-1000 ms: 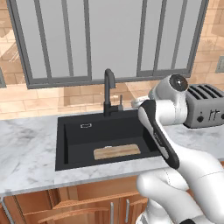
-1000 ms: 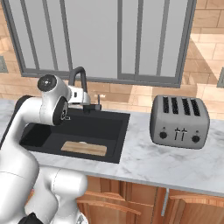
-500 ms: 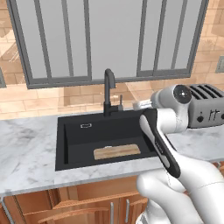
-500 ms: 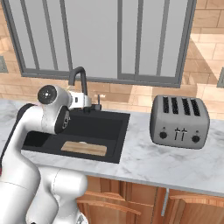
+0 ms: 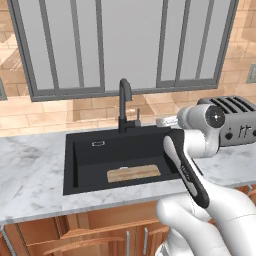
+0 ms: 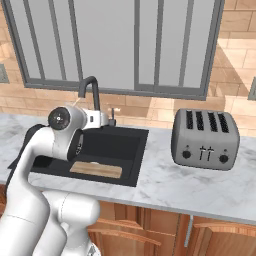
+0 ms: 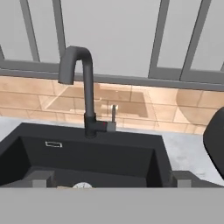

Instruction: Turn on the sink faucet with hot water and rinse the cutting board for ten seconds, then turn off the faucet. Push the cutting board to reach the water if necessary.

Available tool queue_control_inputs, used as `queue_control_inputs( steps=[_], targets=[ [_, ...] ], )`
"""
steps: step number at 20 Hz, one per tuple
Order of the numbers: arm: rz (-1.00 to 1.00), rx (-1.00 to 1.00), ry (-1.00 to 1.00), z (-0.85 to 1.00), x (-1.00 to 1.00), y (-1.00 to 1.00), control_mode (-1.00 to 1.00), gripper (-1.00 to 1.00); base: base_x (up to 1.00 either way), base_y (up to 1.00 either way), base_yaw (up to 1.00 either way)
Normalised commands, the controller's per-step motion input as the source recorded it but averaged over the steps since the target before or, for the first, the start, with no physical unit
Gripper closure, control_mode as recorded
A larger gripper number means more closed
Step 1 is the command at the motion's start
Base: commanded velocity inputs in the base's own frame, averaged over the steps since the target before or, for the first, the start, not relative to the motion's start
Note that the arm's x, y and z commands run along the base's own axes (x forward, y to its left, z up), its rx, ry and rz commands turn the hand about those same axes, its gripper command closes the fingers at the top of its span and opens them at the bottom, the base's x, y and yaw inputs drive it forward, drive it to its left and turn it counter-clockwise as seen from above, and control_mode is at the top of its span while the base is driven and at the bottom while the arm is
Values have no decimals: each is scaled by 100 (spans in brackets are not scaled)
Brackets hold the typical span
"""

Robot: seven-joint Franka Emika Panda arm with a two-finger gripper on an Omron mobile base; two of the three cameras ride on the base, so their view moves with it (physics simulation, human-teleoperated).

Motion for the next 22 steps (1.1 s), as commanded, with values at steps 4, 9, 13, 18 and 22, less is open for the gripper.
queue_control_inputs(
  steps=[4,9,13,18,22],
  targets=[
    [0,2,-7,0,0,-13,-100,-100,0,0,0],
    [0,1,-5,0,0,-9,-100,-100,0,0,0],
    [0,0,-2,0,0,-5,-100,-100,0,0,0],
    [0,0,-1,0,0,0,-100,-100,0,0,0],
    [0,0,0,0,0,0,-100,-100,0,0,0]
  ],
)
